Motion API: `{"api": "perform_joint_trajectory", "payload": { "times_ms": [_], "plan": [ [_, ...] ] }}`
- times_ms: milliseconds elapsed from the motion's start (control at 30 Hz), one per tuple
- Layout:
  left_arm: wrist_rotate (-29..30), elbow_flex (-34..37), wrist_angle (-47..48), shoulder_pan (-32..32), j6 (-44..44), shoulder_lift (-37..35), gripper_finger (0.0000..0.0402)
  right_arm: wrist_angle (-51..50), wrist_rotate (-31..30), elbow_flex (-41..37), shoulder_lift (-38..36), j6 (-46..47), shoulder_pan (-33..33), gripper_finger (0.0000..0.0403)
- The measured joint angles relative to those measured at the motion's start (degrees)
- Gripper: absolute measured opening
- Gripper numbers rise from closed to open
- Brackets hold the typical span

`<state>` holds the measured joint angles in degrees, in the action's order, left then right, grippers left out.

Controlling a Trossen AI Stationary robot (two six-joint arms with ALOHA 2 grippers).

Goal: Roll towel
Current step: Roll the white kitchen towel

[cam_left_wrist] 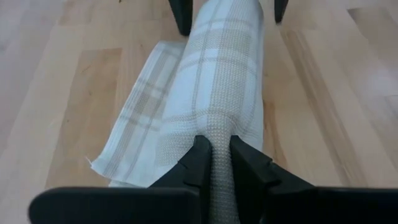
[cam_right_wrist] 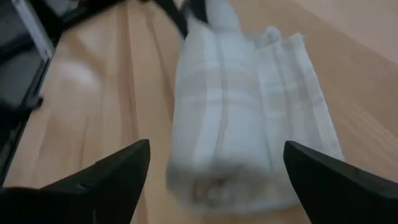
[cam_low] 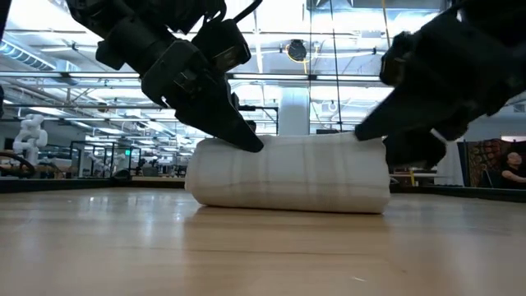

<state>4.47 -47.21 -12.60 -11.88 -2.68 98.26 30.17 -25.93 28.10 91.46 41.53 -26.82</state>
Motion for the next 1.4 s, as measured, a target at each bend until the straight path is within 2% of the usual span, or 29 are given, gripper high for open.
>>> {"api": "perform_joint_trajectory", "payload": {
  "times_ms": [67, 167, 267, 467, 633, 833, 967, 1100, 1267, 1400],
  "plan": [
    [-0.57, 0.01, 0.02, 0.34, -0.02, 0.0, 0.0052, -5.86, 1.95, 0.0, -3.53, -0.93, -0.33, 0.0359],
    [-1.52, 0.01, 0.04, 0.99, -0.03, -0.02, 0.0052, -13.42, 1.64, 0.0, -7.49, -4.52, -2.43, 0.0359],
    [-1.84, 0.01, 0.04, 1.7, -0.08, -0.02, 0.0052, -15.82, -4.51, 0.0, -8.43, -10.39, -6.36, 0.0359],
    [-7.33, 0.01, 0.33, 4.02, -3.01, -0.02, 0.0052, -9.51, -20.94, 0.04, -3.13, -16.8, -14.48, 0.0371],
    [-9.33, 0.01, 1.46, 5.42, -3.82, -0.07, 0.0052, 2.15, -29.17, 0.09, 4.6, -22.78, -15.81, 0.0397],
    [-12.02, 0.01, 1.51, 6.96, -5.48, -0.07, 0.0052, 20.86, -30.23, 0.11, 14.79, -36.25, -13.43, 0.0394],
    [-13.28, 0.01, 1.53, 7.48, -5.88, -0.07, 0.0052, 29.18, -32.73, 0.11, 18.62, -43.82, -11.57, 0.0394],
    [-13.53, 0.01, 1.55, 7.48, -5.84, -0.07, 0.0052, 32.48, -29.92, 0.13, 20.19, -48.39, -9.44, 0.0393],
    [-13.55, 0.01, 1.57, 7.52, -5.81, -0.07, 0.0052, 32.34, -25.01, 0.13, 20.63, -47.78, -6.69, 0.0393],
    [-13.56, 0.01, 1.55, 7.52, -5.84, -0.07, 0.0052, 32.33, -24.49, 0.13, 20.65, -47.77, -5.36, 0.0393]
  ]
}}
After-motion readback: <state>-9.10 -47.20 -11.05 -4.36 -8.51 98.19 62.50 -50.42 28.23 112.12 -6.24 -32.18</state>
